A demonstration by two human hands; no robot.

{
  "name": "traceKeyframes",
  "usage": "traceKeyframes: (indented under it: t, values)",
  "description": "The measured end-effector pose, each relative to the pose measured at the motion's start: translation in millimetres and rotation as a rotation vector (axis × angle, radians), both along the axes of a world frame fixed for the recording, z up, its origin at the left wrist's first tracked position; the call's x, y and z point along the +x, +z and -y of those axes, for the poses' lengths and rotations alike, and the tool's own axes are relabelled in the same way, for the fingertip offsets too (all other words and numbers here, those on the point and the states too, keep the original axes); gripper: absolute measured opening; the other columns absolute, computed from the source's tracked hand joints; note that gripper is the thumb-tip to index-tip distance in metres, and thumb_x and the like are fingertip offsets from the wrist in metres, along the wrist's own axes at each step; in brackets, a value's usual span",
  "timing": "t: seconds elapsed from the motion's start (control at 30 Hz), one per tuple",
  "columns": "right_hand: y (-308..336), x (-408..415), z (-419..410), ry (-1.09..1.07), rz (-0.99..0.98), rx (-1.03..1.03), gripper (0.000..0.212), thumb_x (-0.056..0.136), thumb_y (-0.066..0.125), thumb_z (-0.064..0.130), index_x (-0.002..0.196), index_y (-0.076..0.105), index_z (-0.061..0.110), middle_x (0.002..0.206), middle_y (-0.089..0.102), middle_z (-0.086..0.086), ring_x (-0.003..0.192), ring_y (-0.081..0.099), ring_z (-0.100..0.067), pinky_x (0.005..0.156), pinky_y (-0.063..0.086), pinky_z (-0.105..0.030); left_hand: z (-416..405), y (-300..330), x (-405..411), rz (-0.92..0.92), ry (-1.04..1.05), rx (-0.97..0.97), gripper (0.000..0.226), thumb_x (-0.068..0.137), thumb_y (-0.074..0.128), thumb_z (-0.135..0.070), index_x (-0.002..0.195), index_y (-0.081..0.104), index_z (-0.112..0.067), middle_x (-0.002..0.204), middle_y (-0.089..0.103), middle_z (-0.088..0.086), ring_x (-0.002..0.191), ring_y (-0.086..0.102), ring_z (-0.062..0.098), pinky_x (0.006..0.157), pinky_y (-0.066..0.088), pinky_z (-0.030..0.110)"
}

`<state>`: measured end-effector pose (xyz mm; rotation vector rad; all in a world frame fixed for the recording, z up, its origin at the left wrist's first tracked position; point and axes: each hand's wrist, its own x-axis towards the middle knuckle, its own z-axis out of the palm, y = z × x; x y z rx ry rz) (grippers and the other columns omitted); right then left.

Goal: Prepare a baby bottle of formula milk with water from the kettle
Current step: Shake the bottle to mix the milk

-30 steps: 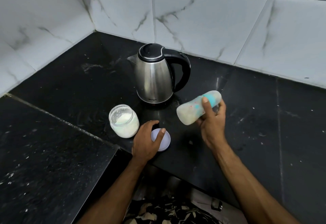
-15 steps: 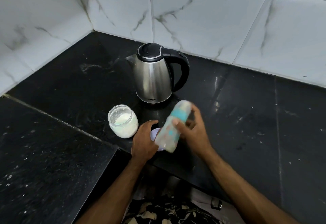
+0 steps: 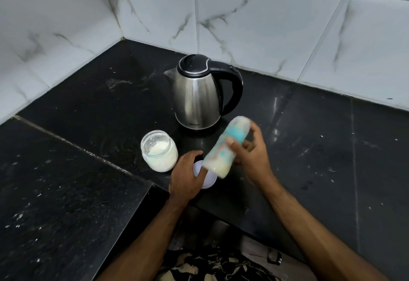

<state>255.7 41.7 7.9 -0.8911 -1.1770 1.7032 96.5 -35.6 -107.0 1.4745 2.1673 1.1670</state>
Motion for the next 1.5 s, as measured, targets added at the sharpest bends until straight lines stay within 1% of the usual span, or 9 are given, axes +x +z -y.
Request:
traceKeyframes:
  t: [0.1, 0.3, 0.47, 0.63, 0.83, 1.0, 1.2, 1.4, 1.5]
  values:
    - [6, 4, -16, -0.258, -0.169, -0.162, 0.056, 0.085, 0.072, 0.018, 0.132, 0.042, 0.026, 0.097, 0.07, 0.0, 0.088, 0.071, -0.021, 0.064, 0.061, -0.039, -1, 6, 5, 0.001, 0.034, 0.021, 0.051, 0.089, 0.048, -0.06, 0.119, 0.063, -0.021, 0.119, 0.065, -0.01, 0.11, 0.057, 0.005, 0.093, 0.042, 0.02]
    - [-11, -2, 15, 0.121, 0.037, 0.045, 0.07, 0.065, 0.082, 0.03, 0.126, 0.047, 0.032, 0.113, 0.066, -0.007, 0.094, 0.071, -0.023, 0.068, 0.059, -0.035, 0, 4, -2, -0.009, -0.057, -0.033, 0.062, 0.076, 0.061, -0.051, 0.126, 0.061, -0.015, 0.123, 0.065, 0.0, 0.112, 0.061, 0.018, 0.095, 0.05, 0.035]
    - [2, 4, -15, -0.248, -0.148, -0.159, 0.057, 0.085, 0.072, 0.021, 0.133, 0.043, 0.026, 0.103, 0.068, -0.004, 0.087, 0.072, -0.019, 0.065, 0.059, -0.038, -1, 7, 5, -0.014, 0.034, 0.025, 0.052, 0.089, 0.048, -0.06, 0.12, 0.063, -0.021, 0.119, 0.066, -0.01, 0.111, 0.058, 0.007, 0.094, 0.045, 0.024]
    - [-12, -2, 7, 0.13, 0.089, 0.023, 0.067, 0.072, 0.083, 0.023, 0.128, 0.046, 0.031, 0.117, 0.064, -0.013, 0.095, 0.071, -0.023, 0.067, 0.059, -0.035, -1, 2, -3, -0.025, -0.054, -0.057, 0.063, 0.076, 0.053, -0.055, 0.129, 0.06, -0.02, 0.126, 0.061, -0.006, 0.116, 0.057, 0.011, 0.097, 0.045, 0.029]
    - [-2, 2, -18, -0.279, -0.135, -0.155, 0.051, 0.09, 0.068, 0.017, 0.134, 0.042, 0.023, 0.1, 0.068, -0.001, 0.087, 0.072, -0.018, 0.064, 0.059, -0.038, -2, 8, 5, -0.003, 0.036, 0.031, 0.049, 0.091, 0.047, -0.057, 0.118, 0.064, -0.02, 0.117, 0.067, -0.008, 0.109, 0.059, 0.01, 0.092, 0.044, 0.021]
    - [-14, -6, 16, 0.055, 0.084, 0.004, 0.067, 0.078, 0.078, 0.015, 0.134, 0.042, 0.023, 0.114, 0.065, -0.008, 0.094, 0.071, -0.021, 0.067, 0.059, -0.033, 0, 6, 0, 0.003, -0.049, -0.009, 0.066, 0.073, 0.054, -0.053, 0.126, 0.062, -0.014, 0.124, 0.064, 0.001, 0.113, 0.059, 0.017, 0.096, 0.049, 0.037]
    - [2, -2, -12, -0.375, -0.142, -0.194, 0.055, 0.09, 0.066, 0.016, 0.138, 0.039, 0.02, 0.094, 0.068, 0.005, 0.084, 0.071, -0.014, 0.068, 0.061, -0.044, 0, 8, 5, 0.002, 0.031, 0.031, 0.047, 0.091, 0.048, -0.055, 0.118, 0.064, -0.02, 0.117, 0.066, -0.009, 0.109, 0.059, 0.009, 0.093, 0.044, 0.023]
    - [-14, -9, 30, 0.054, 0.063, -0.005, 0.078, 0.071, 0.083, 0.02, 0.136, 0.041, 0.023, 0.113, 0.066, -0.007, 0.096, 0.071, -0.022, 0.069, 0.059, -0.035, -5, -3, -7, -0.065, -0.088, -0.096, 0.048, 0.084, 0.066, -0.049, 0.123, 0.06, -0.021, 0.119, 0.062, -0.008, 0.11, 0.059, 0.01, 0.093, 0.045, 0.025]
    - [-6, -6, 12, -0.175, -0.022, -0.058, 0.063, 0.079, 0.079, 0.018, 0.131, 0.044, 0.026, 0.105, 0.07, -0.007, 0.089, 0.072, -0.022, 0.064, 0.059, -0.035, -1, 3, -2, 0.006, -0.013, -0.011, 0.051, 0.083, 0.056, -0.05, 0.123, 0.062, -0.019, 0.12, 0.064, -0.006, 0.11, 0.057, 0.009, 0.092, 0.042, 0.022]
